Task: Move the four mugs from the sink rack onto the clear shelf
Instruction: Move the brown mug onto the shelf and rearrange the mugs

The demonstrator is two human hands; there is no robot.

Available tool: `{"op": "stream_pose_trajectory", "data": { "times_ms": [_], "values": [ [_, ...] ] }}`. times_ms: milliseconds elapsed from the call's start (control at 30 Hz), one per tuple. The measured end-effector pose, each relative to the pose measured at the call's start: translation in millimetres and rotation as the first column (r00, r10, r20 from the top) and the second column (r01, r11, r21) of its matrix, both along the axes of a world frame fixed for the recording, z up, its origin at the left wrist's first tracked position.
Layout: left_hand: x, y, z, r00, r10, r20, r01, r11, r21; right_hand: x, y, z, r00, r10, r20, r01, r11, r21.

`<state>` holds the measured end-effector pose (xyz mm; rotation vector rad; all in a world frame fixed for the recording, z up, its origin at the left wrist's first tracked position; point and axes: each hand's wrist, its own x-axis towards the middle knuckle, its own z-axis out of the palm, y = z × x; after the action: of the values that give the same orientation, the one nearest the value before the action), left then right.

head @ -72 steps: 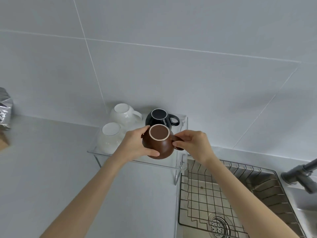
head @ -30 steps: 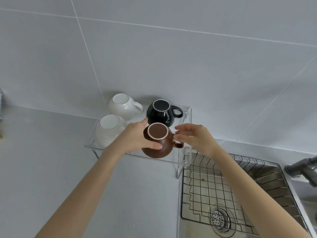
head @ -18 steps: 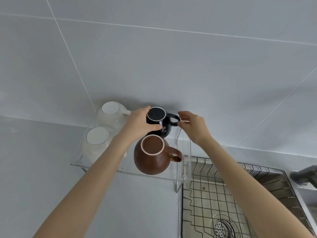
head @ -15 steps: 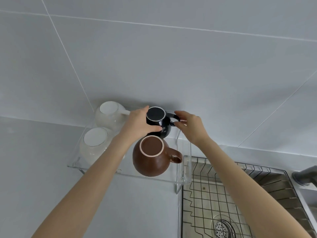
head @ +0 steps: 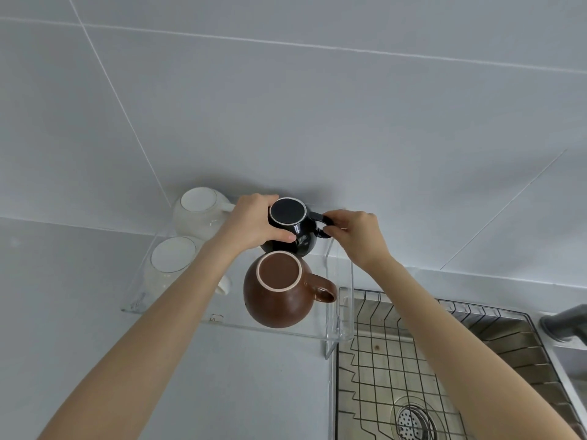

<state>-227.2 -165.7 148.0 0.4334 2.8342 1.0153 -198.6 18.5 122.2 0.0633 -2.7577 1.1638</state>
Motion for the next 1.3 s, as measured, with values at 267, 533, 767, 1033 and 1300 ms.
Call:
{"op": "stream_pose_trajectory", "data": {
  "times_ms": [267,533,767,1033,1300],
  "values": [
    [1.7,0.5,3.9,1.000,-0.024,0.014,0.024,1.000,-0.014,0.2,1.3,1.4,0.999,-0.002,0.033,0.001,0.999,0.040],
    [0.6,-0.1,-0.4,1.000,-0.017,0.007,0.017,1.000,-0.004,0.1,1.3,0.6,1.000,-0.006,0.029,0.005,0.999,0.034],
    [2.6,1.2,-5.0,1.000,0.004,0.008,-0.004,1.000,-0.024,1.5,0.1,1.9,0.998,-0.028,0.052,0.028,1.000,0.003],
    [23.7,-6.7,4.9,0.999,0.027,-0.036,-0.023,0.994,0.107,15.8,-21.5,24.2,0.999,-0.017,-0.043,0.013,0.995,-0.098],
    [55.5,-82.1,18.1,0.998,-0.008,-0.063,0.009,1.000,0.017,51.3,-85.4,45.6,0.975,0.211,-0.065,-0.216,0.971,-0.097]
  ]
}}
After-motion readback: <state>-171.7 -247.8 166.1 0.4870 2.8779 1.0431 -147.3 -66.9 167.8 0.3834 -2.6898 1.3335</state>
